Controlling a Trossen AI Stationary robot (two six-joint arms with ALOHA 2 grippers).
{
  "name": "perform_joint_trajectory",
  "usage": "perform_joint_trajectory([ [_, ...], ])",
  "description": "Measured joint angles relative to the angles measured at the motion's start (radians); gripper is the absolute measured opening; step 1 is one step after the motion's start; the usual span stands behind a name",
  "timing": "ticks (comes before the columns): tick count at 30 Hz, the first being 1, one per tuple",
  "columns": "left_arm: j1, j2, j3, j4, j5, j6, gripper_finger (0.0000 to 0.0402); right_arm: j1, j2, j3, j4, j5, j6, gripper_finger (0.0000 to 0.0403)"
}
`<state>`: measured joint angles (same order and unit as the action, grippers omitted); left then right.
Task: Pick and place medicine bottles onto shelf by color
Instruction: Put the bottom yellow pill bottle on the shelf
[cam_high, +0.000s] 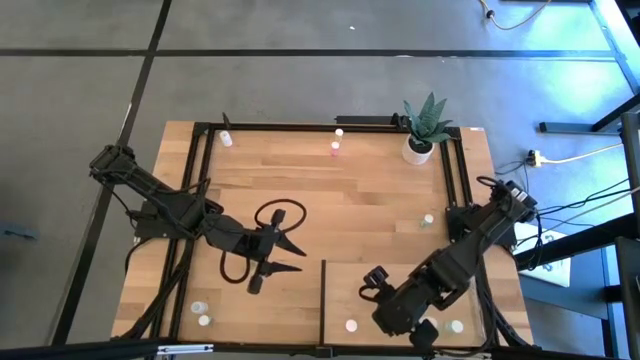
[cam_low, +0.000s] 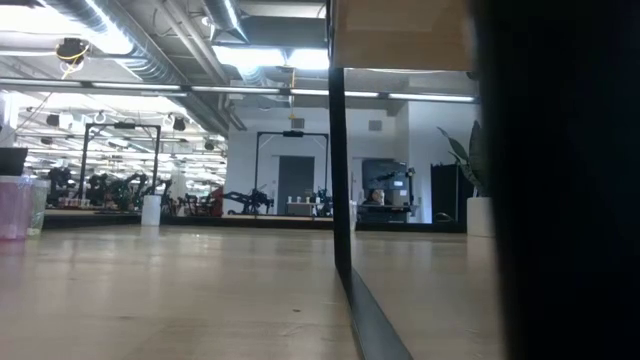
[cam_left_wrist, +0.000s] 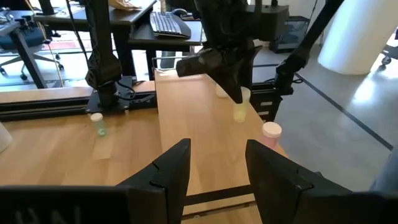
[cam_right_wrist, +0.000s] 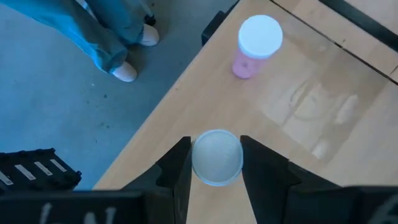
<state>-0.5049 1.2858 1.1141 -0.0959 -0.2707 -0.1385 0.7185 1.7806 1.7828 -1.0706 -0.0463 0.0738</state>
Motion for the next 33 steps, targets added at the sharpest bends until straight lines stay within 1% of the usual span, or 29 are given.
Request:
perform_joint_trajectory([
  [16, 0.000, 0.000, 0.000, 0.000, -0.010, -0.008, 0.0147, 0.018, 0.008, 0.000, 0.016, 0.003, 0.000, 0.0133],
  [21, 0.000, 0.000, 0.000, 0.000, -0.052, -0.008, 0.0147, 0.033, 0.007, -0.007, 0.010, 0.018, 0.000, 0.0132],
  [25, 0.000, 0.000, 0.000, 0.000, -0.059, -0.008, 0.0147, 0.040, 0.007, -0.009, 0.021, 0.018, -0.003, 0.0132],
  [33, 0.000, 0.000, 0.000, 0.003, -0.059, -0.016, 0.0147, 0.046, 0.007, -0.009, 0.027, 0.019, -0.005, 0.0144],
])
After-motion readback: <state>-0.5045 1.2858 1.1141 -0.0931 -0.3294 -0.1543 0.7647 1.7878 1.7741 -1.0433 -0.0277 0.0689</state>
